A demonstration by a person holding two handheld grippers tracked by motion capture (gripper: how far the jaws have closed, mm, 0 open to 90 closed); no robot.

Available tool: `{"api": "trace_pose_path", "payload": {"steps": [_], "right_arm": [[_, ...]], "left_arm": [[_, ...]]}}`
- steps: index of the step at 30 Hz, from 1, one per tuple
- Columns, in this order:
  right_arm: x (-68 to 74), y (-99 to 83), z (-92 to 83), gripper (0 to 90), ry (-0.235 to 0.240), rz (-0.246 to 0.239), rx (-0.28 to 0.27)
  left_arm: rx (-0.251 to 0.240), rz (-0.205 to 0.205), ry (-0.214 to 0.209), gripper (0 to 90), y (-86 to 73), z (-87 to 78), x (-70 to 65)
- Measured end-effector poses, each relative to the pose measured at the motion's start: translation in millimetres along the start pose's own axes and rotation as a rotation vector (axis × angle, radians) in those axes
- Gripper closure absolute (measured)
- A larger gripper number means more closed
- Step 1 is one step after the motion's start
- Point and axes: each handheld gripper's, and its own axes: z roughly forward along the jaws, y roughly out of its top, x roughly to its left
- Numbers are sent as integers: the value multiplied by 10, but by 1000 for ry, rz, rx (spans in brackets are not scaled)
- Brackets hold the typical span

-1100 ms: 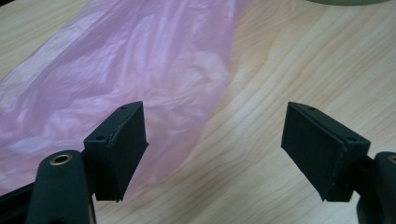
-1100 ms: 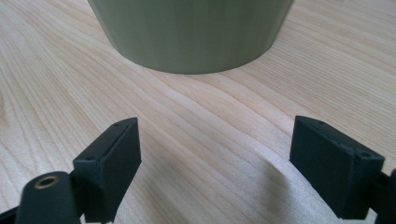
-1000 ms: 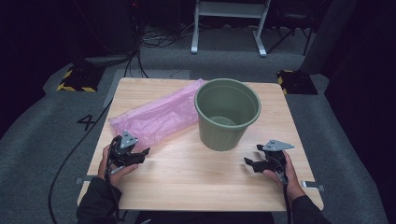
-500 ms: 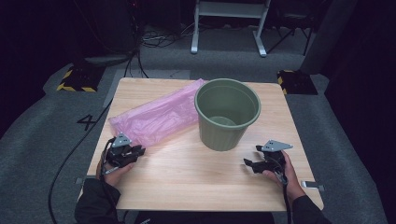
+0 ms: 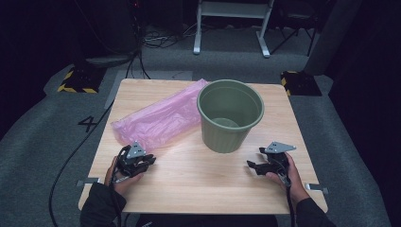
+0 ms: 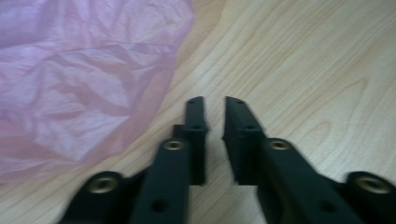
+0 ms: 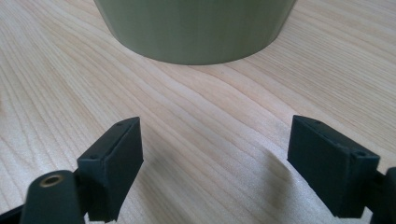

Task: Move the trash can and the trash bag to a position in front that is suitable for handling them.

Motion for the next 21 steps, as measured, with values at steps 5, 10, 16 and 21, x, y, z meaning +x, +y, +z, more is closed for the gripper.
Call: {"api": "trace_pose_path", "payload": {"steps": [5, 10, 16, 21], "right_arm": [[1, 0, 0, 181, 3, -4, 0], [4, 4, 9, 181, 4, -7, 7], [-2, 4, 9, 181, 7, -4, 6], [0, 4, 10, 181, 4, -5, 7]], "left_arm": [[-45, -8, 63, 434, -20, -128, 3], [-73, -1, 96, 289, -40, -237, 9], [-171, -52, 130, 187, -11, -372, 78], [-219, -100, 156, 156, 47, -384, 127]]}}
